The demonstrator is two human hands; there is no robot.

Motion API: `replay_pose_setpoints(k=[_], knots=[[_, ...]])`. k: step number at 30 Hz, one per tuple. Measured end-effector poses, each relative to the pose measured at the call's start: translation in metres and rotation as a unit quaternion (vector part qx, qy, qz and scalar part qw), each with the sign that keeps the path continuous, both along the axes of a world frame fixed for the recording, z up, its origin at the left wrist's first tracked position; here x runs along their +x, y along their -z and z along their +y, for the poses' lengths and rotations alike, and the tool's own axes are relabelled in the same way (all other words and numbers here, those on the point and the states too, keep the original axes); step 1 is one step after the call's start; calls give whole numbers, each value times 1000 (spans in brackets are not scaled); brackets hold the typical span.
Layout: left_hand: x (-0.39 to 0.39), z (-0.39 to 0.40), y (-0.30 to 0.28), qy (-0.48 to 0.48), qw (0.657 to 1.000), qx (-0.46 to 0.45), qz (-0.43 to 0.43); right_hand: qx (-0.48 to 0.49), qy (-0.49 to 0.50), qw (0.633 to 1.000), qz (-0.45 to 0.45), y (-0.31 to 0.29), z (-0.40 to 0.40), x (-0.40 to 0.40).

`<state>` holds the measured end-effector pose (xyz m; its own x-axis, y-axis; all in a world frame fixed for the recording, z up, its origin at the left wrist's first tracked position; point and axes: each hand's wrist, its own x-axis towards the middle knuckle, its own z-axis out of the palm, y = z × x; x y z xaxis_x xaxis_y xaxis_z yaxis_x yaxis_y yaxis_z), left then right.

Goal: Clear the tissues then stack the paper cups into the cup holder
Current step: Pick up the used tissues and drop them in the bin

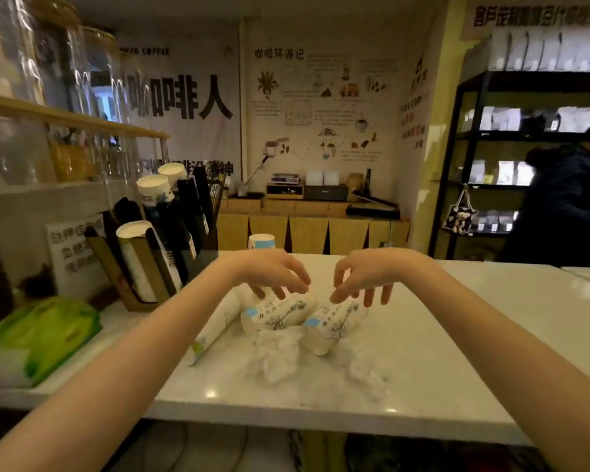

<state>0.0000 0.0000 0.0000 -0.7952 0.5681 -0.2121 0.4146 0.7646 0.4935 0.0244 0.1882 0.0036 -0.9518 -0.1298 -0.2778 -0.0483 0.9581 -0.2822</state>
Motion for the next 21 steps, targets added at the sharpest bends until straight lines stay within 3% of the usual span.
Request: replay_pose_setpoints(k=[6,11,15,18,21], knots=[[3,-7,56,44,992,-116,5,56,25,996,-63,53,3,10],[2,-17,103,51,983,-166,53,32,58,996,-62,99,10,19],[7,-18,122,4,990,-61,128,9,46,998,42,113,15,24],[14,-26,128,-2,989,43,142,-57,40,996,49,102,21,28],[31,-37,124,-6,983,154,96,-161,8,987,24,82,19,38]])
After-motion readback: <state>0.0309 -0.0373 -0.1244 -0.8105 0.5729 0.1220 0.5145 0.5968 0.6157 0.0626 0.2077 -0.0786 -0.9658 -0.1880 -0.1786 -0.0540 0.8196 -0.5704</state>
